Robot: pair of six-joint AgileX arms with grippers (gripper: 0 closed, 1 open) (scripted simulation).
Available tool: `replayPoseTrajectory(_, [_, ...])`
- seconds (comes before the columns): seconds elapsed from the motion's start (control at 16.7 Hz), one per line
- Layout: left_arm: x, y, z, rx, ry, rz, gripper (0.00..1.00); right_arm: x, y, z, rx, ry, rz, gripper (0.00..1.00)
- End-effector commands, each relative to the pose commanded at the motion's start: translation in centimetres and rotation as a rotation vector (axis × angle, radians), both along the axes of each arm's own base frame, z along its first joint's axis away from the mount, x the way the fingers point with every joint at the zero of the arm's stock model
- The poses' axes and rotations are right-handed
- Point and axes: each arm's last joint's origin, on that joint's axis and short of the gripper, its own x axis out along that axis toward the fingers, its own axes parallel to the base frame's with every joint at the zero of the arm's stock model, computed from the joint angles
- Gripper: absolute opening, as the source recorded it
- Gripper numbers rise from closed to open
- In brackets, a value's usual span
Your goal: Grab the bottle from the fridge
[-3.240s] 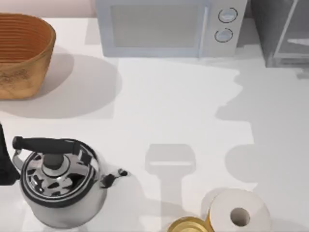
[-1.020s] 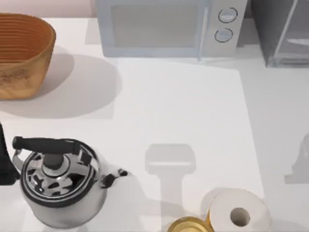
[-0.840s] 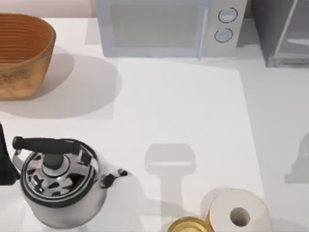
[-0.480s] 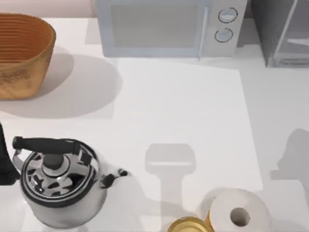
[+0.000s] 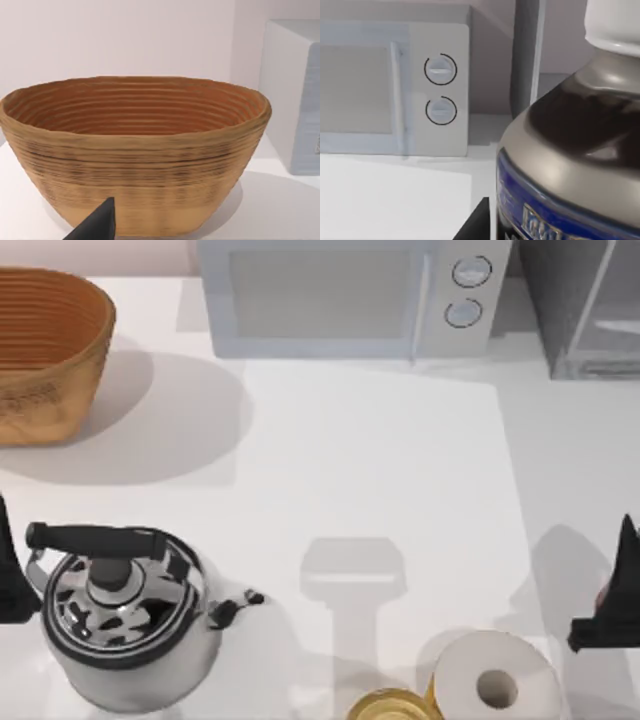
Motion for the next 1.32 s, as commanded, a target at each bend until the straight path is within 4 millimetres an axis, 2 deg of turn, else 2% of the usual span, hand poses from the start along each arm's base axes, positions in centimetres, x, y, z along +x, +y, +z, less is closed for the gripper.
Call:
replayPoseTrajectory(0.24, [0.0,0.0,0.0,0.0,0.0,0.0,1.0,-1.9,2.0,-0.2,0.008,-0.014,0.003,0.0])
replayPoseTrajectory(0.48, [0.0,0.0,0.0,0.0,0.0,0.0,1.0,-2.9,2.7,-0.3,0.016,-0.02,0.004,0.0])
replayPoseTrajectory(0.78, [0.0,0.0,0.0,0.0,0.0,0.0,1.0,-2.9,2.7,-0.4,0.014,-0.019,0.006,0.0])
replayPoseTrajectory(0.96, [0.0,0.0,0.0,0.0,0.0,0.0,1.0,-2.8,2.4,-1.2,0.011,-0.014,0.043,0.0])
replayPoseTrajectory(1.32, [0.0,0.0,0.0,0.0,0.0,0.0,1.0,-1.1,1.6,-2.1,0.051,-0.041,-0.029,0.0])
